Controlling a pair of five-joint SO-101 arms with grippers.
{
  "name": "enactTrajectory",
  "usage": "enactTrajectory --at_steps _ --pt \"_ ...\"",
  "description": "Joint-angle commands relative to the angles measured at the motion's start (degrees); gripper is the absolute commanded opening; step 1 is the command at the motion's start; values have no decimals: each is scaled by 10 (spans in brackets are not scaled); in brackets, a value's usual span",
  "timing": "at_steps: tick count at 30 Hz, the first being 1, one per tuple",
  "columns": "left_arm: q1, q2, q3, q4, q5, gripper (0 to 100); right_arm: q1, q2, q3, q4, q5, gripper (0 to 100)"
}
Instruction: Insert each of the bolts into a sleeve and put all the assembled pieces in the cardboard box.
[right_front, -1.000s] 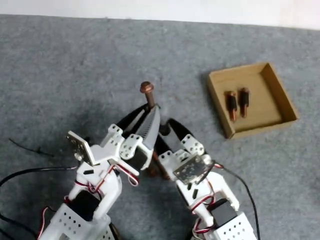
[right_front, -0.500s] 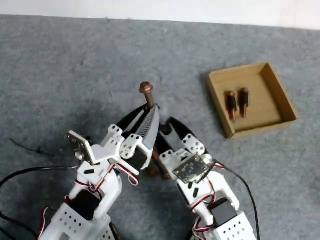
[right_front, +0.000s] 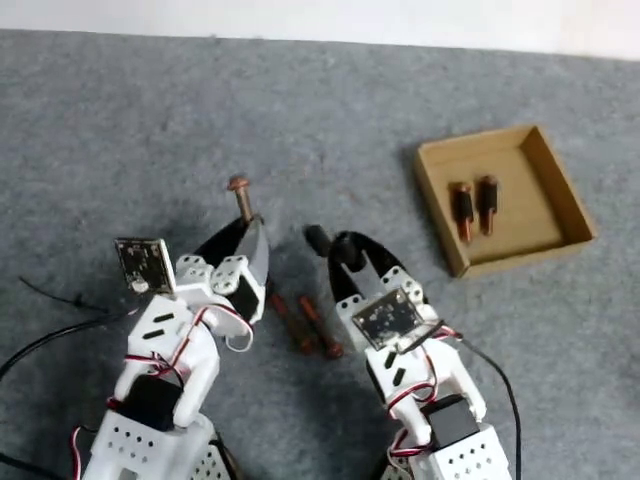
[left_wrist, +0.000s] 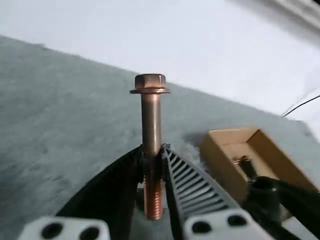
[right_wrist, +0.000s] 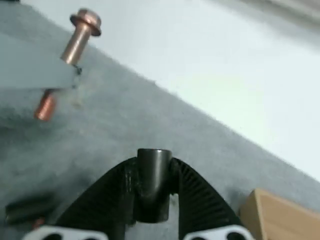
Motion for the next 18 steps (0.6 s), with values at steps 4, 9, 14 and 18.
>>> enactTrajectory --at_steps 4,9,14,18 --pt "-55 -7 -33 77 -48 7 10 -7 70 80 4 4" --pt "-74 61 -22 79 -84 7 23 -6 69 116 4 4" --pt "-84 243 -65 45 -88 7 65 -6 70 143 -28 4" --pt "-106 396 -116 5 -88 7 65 -6 67 188 -31 4"
